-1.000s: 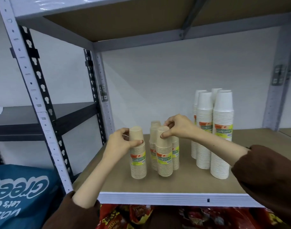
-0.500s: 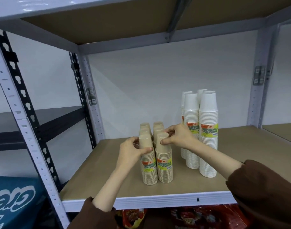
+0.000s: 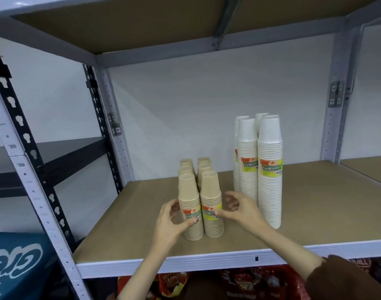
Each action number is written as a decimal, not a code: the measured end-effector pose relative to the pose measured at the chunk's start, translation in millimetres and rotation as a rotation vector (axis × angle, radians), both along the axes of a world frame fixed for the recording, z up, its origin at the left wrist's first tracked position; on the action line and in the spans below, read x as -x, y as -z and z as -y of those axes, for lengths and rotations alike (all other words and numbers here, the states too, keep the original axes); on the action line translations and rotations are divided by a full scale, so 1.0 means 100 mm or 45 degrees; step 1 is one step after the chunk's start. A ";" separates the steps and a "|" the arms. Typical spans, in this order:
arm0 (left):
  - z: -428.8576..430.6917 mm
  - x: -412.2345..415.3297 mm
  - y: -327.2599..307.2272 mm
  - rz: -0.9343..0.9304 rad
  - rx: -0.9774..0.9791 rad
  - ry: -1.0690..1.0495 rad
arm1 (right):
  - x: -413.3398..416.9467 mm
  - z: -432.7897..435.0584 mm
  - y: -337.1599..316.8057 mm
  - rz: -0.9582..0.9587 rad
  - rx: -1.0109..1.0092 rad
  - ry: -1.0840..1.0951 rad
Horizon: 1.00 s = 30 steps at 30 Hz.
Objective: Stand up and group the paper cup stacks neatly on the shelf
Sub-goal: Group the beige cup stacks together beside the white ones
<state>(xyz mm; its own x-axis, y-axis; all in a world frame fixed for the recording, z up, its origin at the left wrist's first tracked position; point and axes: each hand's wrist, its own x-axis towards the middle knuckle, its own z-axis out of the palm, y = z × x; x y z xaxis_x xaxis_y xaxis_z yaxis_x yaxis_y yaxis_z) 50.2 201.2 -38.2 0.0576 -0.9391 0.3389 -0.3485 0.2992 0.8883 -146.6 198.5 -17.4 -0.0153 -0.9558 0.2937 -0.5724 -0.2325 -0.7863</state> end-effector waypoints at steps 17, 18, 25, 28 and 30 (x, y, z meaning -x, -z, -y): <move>0.04 -0.03 0.30 0.137 -0.309 0.035 | -0.07 0.02 0.47 0.030 -0.105 -0.090; 0.04 -0.03 0.30 0.138 -0.313 0.040 | -0.07 0.03 0.47 0.032 -0.102 -0.102; 0.05 -0.05 0.31 0.137 -0.335 0.054 | -0.07 0.04 0.47 0.000 -0.103 -0.138; 0.05 -0.06 0.31 0.158 -0.327 0.072 | -0.07 0.02 0.46 -0.019 -0.101 -0.146; 0.06 -0.07 0.31 0.214 -0.318 0.069 | -0.06 0.02 0.45 -0.053 -0.105 -0.144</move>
<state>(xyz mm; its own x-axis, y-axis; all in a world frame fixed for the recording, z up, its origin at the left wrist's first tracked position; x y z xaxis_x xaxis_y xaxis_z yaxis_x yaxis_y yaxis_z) 57.3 195.6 -69.4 -0.0323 -0.9947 0.0978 -0.4863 0.1011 0.8679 -140.7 196.7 -62.9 0.1047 -0.9716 0.2123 -0.5785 -0.2331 -0.7816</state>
